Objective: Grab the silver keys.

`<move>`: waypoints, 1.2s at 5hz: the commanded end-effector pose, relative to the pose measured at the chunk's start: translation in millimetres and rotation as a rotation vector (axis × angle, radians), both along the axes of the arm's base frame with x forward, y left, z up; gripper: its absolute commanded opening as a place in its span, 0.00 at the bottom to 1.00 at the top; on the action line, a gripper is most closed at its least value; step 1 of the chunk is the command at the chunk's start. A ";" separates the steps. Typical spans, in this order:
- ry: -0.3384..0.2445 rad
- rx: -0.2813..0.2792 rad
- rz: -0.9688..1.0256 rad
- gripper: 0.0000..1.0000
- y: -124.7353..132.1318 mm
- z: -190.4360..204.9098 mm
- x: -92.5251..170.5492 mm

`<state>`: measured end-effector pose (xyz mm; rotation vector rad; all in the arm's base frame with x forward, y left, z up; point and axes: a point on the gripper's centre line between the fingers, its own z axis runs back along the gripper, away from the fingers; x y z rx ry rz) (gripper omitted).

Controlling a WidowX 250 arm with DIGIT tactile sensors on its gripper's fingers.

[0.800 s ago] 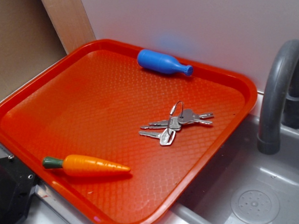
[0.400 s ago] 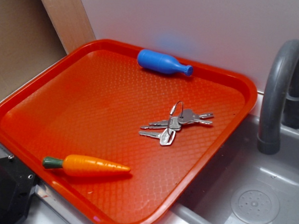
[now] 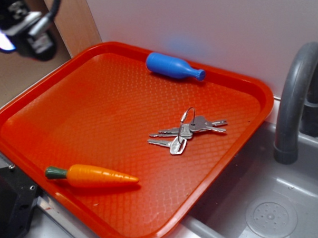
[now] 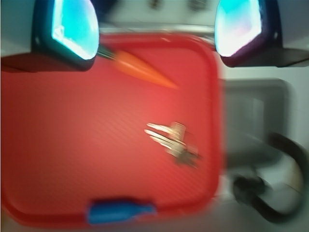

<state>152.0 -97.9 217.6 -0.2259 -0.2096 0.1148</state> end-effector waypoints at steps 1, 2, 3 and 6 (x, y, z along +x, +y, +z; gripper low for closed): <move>-0.065 0.038 0.036 1.00 -47.3 -46.7 56.1; -0.047 0.054 0.068 1.00 -41.3 -67.7 92.9; -0.069 0.110 0.056 1.00 -56.6 -95.0 114.4; -0.061 0.177 0.084 1.00 -39.4 -116.7 117.2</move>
